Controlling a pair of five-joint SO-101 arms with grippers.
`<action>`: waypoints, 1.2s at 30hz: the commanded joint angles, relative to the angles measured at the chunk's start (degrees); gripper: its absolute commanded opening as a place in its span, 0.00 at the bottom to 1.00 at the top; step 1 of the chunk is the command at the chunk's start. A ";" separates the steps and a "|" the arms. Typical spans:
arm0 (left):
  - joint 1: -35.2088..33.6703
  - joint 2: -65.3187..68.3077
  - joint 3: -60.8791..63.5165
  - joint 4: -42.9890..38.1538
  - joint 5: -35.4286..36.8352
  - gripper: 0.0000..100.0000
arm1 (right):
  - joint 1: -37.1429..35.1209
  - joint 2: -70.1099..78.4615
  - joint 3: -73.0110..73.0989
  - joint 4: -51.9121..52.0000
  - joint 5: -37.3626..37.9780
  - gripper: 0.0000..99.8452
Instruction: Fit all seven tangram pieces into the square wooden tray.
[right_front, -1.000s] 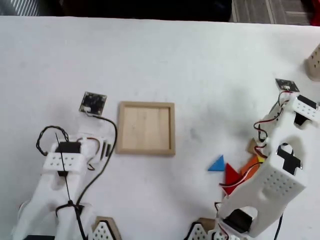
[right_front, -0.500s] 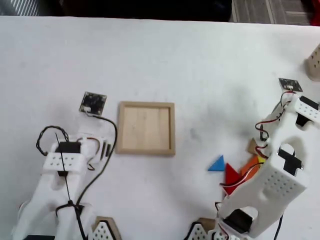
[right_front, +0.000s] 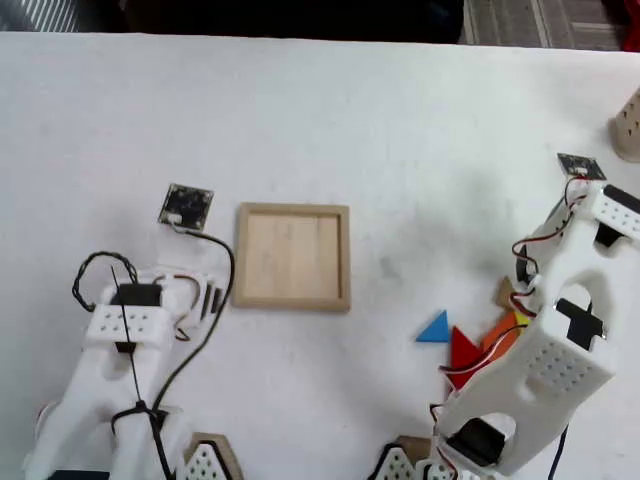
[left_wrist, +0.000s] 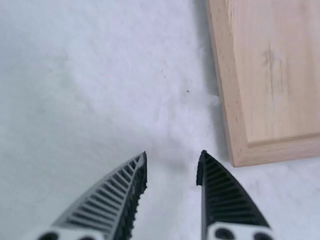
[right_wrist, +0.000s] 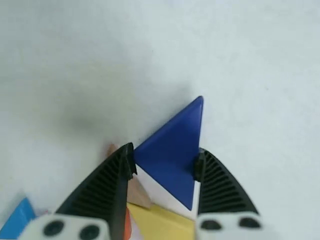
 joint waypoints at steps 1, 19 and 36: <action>-0.57 -0.22 -1.49 -1.14 -0.44 0.17 | -0.04 -4.00 -5.45 4.79 0.44 0.02; -8.04 -0.31 -1.93 -6.15 0.26 0.17 | -26.86 -30.55 6.77 14.73 -15.21 0.02; -14.37 0.04 -4.92 -6.42 5.71 0.17 | -64.84 -21.32 12.84 -6.11 -25.58 0.02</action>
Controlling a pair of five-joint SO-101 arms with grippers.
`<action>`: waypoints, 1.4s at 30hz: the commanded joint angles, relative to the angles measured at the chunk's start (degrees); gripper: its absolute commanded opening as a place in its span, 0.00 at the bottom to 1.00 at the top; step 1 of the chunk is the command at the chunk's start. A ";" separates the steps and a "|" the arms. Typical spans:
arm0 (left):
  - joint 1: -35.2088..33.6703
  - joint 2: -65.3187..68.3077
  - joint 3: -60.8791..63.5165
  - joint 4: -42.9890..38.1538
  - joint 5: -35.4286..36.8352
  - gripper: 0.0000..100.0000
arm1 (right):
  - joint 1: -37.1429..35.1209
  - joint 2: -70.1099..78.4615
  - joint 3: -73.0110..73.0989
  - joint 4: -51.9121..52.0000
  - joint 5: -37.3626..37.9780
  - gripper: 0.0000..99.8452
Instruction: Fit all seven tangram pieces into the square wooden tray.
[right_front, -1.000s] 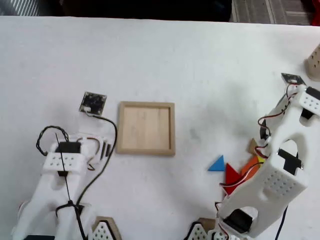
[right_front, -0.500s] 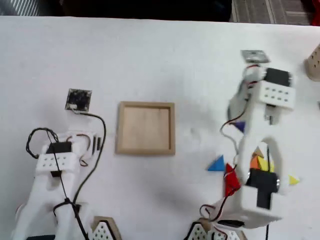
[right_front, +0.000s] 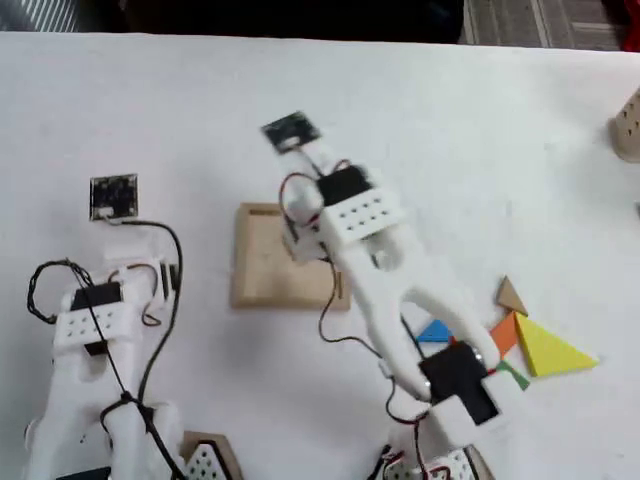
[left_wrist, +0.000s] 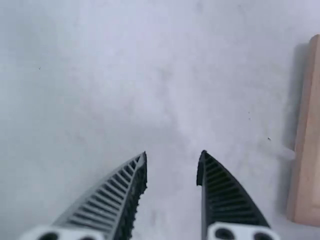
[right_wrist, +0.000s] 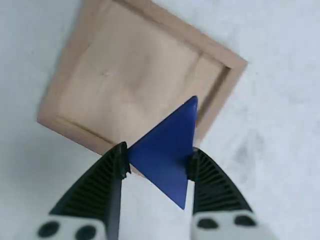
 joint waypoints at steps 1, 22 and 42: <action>-0.57 0.04 -3.69 -1.41 0.79 0.17 | -3.82 3.30 -0.44 -5.76 -0.26 0.02; 3.21 0.13 -3.25 -0.97 0.79 0.17 | 5.14 11.30 -19.16 22.02 8.53 0.29; 30.55 -0.22 -17.67 6.51 13.19 0.06 | 39.52 -42.77 42.64 -5.32 11.25 0.03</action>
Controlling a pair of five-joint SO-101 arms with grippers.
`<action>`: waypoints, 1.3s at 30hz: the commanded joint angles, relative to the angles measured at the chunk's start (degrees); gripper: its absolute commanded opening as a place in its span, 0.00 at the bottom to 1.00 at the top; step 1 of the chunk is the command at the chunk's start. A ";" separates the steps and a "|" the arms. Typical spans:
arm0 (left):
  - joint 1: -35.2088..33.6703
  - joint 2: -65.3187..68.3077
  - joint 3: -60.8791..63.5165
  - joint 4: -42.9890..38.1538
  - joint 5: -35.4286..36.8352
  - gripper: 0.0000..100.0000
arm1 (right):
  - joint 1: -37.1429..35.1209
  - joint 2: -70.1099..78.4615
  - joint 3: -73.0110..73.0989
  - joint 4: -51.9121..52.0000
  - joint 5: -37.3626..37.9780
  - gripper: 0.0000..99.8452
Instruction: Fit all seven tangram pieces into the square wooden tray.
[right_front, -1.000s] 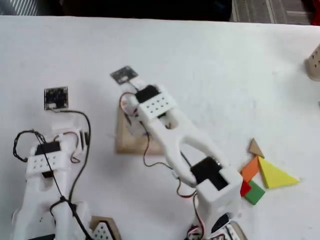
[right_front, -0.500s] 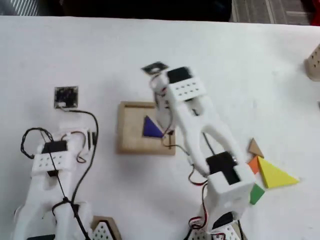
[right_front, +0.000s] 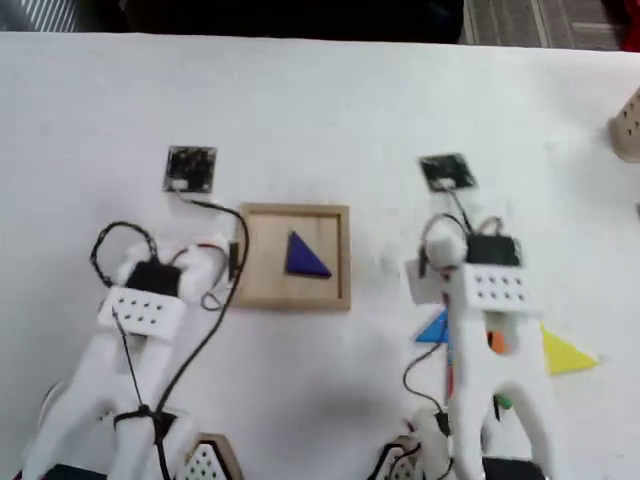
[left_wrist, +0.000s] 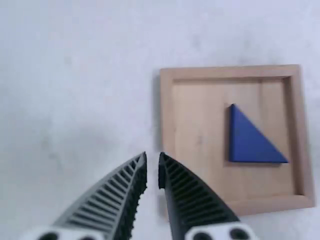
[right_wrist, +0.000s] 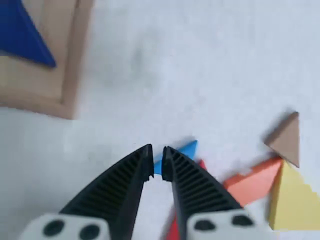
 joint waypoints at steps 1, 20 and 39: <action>10.07 0.04 -9.23 2.46 2.46 0.06 | 8.48 -8.22 8.62 -3.47 0.97 0.03; 31.60 18.59 -3.78 -32.18 13.36 0.02 | 32.31 -17.54 29.63 -10.95 25.14 0.03; 30.29 32.31 -9.49 -25.85 13.45 0.02 | 27.03 -17.54 31.30 -14.46 24.79 0.03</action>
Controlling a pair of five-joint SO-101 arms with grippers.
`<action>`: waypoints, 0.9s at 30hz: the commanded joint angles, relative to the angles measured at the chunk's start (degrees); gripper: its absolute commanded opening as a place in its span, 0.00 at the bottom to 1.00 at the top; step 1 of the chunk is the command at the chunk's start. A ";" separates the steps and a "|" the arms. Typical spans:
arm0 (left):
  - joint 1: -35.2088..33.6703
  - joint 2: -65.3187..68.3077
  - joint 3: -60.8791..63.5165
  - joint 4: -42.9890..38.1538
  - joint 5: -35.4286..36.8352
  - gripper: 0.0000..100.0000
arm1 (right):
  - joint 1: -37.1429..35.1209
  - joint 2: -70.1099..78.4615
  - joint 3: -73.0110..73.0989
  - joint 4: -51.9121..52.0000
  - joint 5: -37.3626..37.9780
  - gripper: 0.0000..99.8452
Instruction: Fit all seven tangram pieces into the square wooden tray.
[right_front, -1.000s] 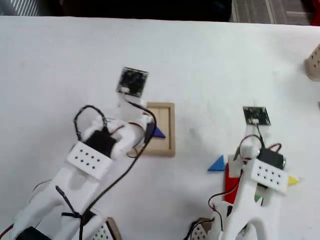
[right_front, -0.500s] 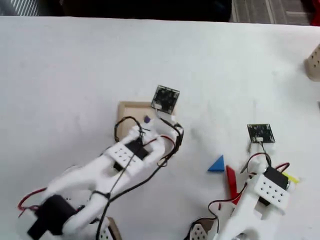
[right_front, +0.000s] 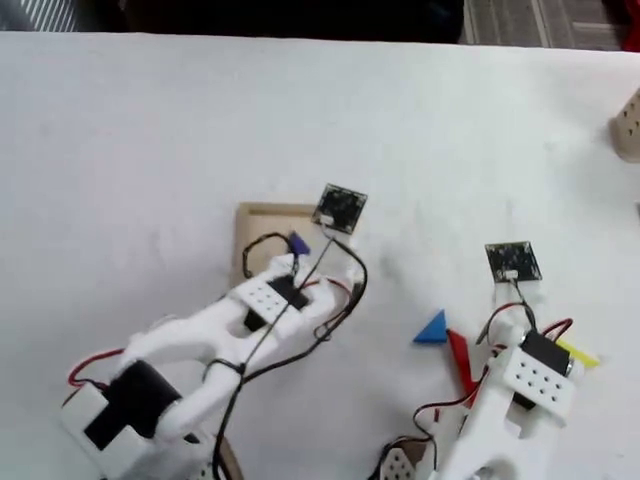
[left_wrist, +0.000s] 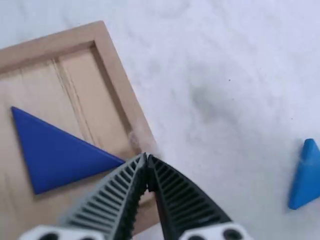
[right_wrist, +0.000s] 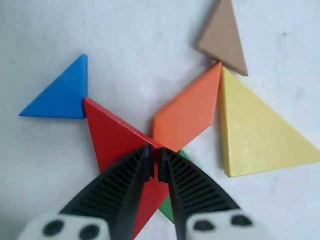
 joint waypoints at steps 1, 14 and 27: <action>-1.10 -0.22 -2.73 0.53 0.70 0.02 | -0.57 0.13 0.35 -0.66 0.44 0.03; -8.92 -0.13 -2.99 9.32 4.31 0.02 | -0.40 0.13 0.44 -0.57 0.53 0.03; -23.96 0.13 -6.15 12.13 4.66 0.02 | -0.40 0.13 0.44 -0.40 0.70 0.03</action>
